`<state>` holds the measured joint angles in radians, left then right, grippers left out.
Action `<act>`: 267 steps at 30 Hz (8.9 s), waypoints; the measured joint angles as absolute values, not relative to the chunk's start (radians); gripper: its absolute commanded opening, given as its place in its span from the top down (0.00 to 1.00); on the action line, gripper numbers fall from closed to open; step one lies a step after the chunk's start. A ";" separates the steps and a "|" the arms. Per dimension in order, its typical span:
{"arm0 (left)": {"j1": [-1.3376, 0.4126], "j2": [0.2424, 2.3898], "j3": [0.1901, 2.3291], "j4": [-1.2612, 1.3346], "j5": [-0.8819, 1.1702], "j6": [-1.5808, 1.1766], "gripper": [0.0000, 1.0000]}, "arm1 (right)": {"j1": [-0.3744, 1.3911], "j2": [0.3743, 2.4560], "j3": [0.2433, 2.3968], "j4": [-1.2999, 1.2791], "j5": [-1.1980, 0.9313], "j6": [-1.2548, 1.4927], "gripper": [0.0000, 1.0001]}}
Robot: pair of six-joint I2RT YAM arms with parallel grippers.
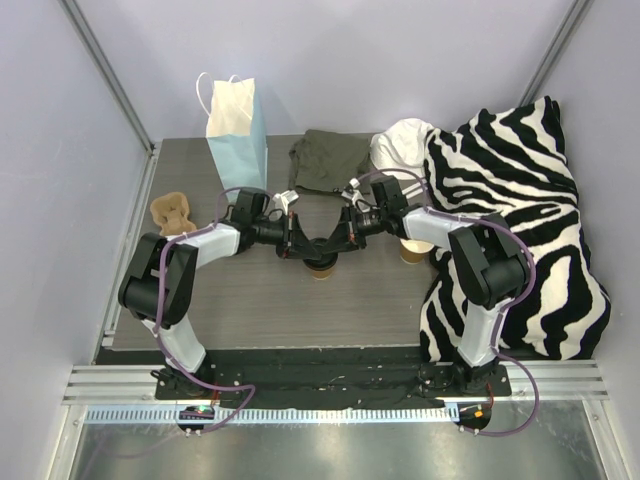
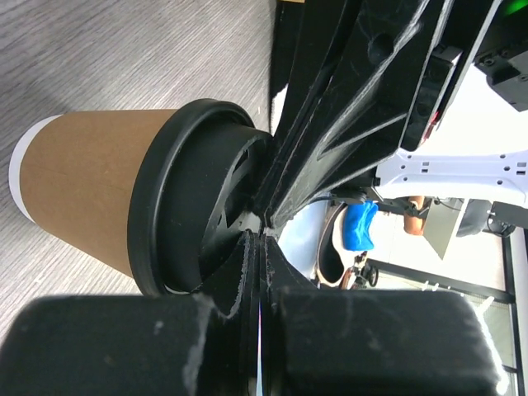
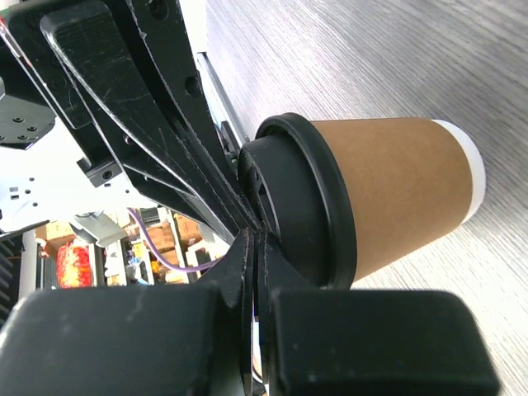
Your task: Pack the takeout coffee
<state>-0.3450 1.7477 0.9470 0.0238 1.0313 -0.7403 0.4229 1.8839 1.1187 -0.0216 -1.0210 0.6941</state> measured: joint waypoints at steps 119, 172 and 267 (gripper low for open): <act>0.190 1.914 1.475 -0.747 0.044 0.007 0.64 | 0.786 1.854 1.590 -0.435 -0.413 0.094 0.11; 0.403 1.341 1.186 -0.866 0.598 -0.284 1.00 | 0.959 2.313 1.899 0.239 -0.651 0.916 0.63; 0.553 1.287 1.212 -1.066 0.678 0.068 1.00 | 0.957 2.324 1.850 0.291 -0.671 0.896 0.40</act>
